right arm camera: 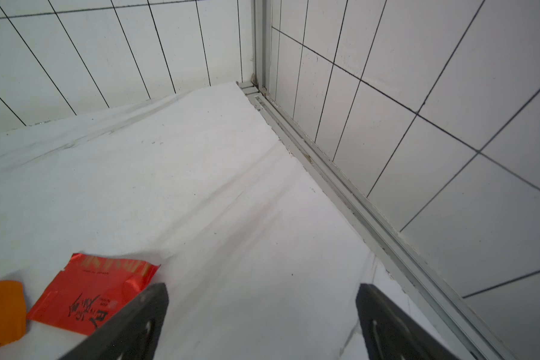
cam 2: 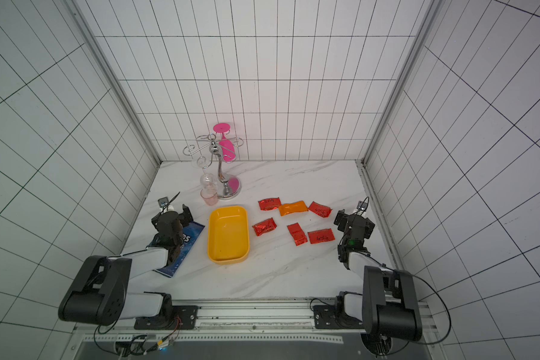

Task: Take the tea bags out of the storage box
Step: Reset both arms

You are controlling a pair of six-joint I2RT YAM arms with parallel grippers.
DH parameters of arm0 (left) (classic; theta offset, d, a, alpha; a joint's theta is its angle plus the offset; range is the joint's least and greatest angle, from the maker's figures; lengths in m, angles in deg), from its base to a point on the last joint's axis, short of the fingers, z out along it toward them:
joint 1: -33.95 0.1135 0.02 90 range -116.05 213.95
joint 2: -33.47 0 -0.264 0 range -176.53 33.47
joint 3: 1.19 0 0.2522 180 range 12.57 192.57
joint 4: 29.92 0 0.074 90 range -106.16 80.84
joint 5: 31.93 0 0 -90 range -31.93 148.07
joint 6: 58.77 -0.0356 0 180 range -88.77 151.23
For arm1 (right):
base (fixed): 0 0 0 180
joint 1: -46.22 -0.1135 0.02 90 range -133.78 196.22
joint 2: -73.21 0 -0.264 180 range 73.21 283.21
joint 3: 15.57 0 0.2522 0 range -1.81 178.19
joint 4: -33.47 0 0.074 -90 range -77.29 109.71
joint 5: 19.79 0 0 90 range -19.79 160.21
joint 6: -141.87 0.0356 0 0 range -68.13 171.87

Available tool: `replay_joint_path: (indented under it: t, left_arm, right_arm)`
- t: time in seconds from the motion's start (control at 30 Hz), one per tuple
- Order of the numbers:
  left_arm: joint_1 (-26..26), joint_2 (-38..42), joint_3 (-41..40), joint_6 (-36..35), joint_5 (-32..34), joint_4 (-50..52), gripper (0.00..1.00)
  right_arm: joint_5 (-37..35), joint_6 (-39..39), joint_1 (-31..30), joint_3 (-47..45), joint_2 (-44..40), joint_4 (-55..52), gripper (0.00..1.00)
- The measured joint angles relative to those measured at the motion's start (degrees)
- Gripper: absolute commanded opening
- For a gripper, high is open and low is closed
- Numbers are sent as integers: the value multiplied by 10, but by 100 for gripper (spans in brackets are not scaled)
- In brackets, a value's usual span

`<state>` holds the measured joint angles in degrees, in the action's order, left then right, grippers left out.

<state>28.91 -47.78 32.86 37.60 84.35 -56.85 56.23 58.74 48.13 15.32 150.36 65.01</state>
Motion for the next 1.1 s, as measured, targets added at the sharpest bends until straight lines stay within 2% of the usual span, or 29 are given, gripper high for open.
replay_joint_path:
  t: [0.07, 0.13, 0.27, 0.47, 1.1]
  left_arm:
    - [0, -53, -2, -17, -25, -76, 97]
    - [1, -80, -3, -21, -43, -93, 98]
    - [19, -84, 20, -20, -75, -71, 98]
    - [35, -84, 47, -13, -99, -64, 98]
    - [35, -84, 47, -12, -110, -53, 98]
  right_arm:
    - [17, -1, 4, -6, 81, 91, 99]
    - [35, -3, 4, -5, 113, 78, 99]
    - [48, -14, -2, 33, 116, 41, 99]
    - [50, -24, -9, 52, 112, 46, 99]
    - [50, -33, -13, 52, 112, 27, 99]
